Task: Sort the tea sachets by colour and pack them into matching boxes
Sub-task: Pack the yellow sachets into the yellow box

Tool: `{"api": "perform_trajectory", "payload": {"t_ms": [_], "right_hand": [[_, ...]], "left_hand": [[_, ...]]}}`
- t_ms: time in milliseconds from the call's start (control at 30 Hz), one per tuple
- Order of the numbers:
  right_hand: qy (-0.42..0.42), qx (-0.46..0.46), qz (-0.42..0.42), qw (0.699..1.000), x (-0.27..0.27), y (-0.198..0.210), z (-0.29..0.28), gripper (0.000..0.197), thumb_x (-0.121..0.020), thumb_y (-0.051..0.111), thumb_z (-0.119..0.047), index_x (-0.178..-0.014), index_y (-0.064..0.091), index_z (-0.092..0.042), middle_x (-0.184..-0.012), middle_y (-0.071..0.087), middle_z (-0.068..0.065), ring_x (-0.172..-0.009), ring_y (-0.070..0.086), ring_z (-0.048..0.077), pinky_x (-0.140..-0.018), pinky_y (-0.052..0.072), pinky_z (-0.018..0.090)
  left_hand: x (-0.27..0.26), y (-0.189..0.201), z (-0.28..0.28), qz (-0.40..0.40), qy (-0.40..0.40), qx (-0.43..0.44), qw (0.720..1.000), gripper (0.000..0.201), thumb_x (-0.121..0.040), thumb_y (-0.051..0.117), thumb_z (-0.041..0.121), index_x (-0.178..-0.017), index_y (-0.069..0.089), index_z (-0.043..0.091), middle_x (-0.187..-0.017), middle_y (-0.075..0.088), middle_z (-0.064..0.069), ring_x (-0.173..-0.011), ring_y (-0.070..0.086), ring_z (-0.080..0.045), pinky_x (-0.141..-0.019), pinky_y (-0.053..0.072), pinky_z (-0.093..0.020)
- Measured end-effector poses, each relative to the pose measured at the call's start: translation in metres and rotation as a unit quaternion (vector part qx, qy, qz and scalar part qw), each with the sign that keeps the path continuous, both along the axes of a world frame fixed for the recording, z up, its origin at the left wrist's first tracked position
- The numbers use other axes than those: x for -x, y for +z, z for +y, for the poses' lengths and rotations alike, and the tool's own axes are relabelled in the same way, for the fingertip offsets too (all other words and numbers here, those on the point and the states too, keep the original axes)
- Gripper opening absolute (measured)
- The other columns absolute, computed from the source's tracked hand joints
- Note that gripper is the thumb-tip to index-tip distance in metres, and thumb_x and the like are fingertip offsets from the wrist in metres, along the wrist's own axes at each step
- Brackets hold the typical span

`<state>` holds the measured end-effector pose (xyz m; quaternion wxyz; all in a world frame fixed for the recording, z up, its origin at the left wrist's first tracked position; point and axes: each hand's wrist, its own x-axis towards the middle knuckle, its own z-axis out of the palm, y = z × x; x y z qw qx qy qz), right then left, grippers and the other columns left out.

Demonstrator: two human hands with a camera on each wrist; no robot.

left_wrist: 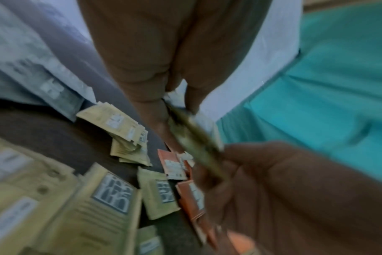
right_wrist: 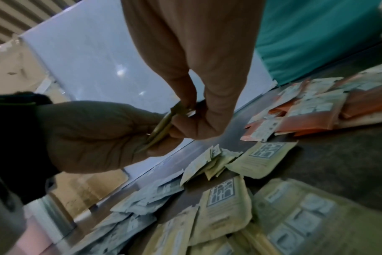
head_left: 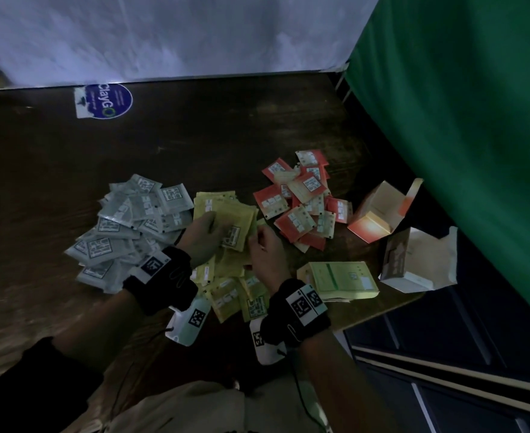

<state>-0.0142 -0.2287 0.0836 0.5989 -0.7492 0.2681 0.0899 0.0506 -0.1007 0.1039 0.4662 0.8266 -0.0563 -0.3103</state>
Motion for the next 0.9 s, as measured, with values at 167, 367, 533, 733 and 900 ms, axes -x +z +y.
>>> {"api": "perform_trajectory", "payload": {"t_ms": [167, 367, 533, 733, 900], "right_hand": [[-0.03, -0.097, -0.013, 0.995, 0.009, 0.005, -0.005, 0.022, -0.102, 0.044, -0.017, -0.107, 0.064, -0.024, -0.105, 0.067, 0.008, -0.084, 0.065, 0.03, -0.062, 0.054, 0.035], [-0.049, -0.09, -0.036, 0.994, 0.01, 0.006, -0.003, 0.018, -0.097, 0.054, -0.012, -0.108, 0.068, -0.008, -0.103, 0.068, 0.022, -0.083, 0.064, 0.04, -0.078, 0.056, 0.048], [-0.072, -0.148, -0.022, 0.986, 0.02, 0.004, -0.011, 0.013, -0.088, 0.065, -0.002, -0.1, 0.067, -0.003, -0.087, 0.07, 0.01, -0.074, 0.068, 0.015, -0.068, 0.056, 0.028], [-0.176, -0.033, -0.062, 0.982, 0.022, 0.005, -0.025, 0.012, -0.085, 0.069, -0.008, -0.097, 0.071, -0.008, -0.093, 0.072, 0.009, -0.085, 0.069, 0.023, -0.076, 0.058, 0.036], [-0.195, -0.088, -0.081, 0.973, 0.012, 0.019, -0.017, 0.008, -0.081, 0.074, -0.008, -0.083, 0.068, -0.013, -0.081, 0.071, 0.006, -0.076, 0.067, 0.02, -0.075, 0.058, 0.036]], "left_hand": [[-0.003, 0.007, 0.004, 0.08, 0.027, 0.091, 0.992, 0.054, -0.075, 0.075, 0.041, -0.114, 0.057, 0.009, -0.113, 0.062, -0.016, -0.102, 0.062, -0.032, -0.09, 0.051, -0.053], [0.0, 0.014, -0.006, 0.157, 0.024, 0.165, 0.973, 0.011, -0.094, 0.054, 0.013, -0.099, 0.058, 0.022, -0.103, 0.065, -0.001, -0.092, 0.065, -0.015, -0.084, 0.053, -0.036], [0.0, 0.014, -0.007, 0.179, 0.115, 0.268, 0.94, 0.018, -0.098, 0.044, 0.014, -0.108, 0.059, 0.016, -0.108, 0.066, -0.008, -0.094, 0.064, -0.026, -0.081, 0.054, -0.04], [-0.019, 0.01, 0.003, 0.109, 0.261, 0.349, 0.893, 0.041, -0.099, 0.041, 0.011, -0.121, 0.041, 0.045, -0.089, 0.054, -0.006, -0.077, 0.055, -0.018, -0.072, 0.051, -0.037], [-0.006, 0.013, 0.005, 0.126, 0.153, 0.272, 0.942, 0.039, -0.084, 0.059, 0.038, -0.119, 0.046, 0.029, -0.099, 0.057, -0.004, -0.079, 0.06, -0.02, -0.061, 0.055, -0.033]]}}
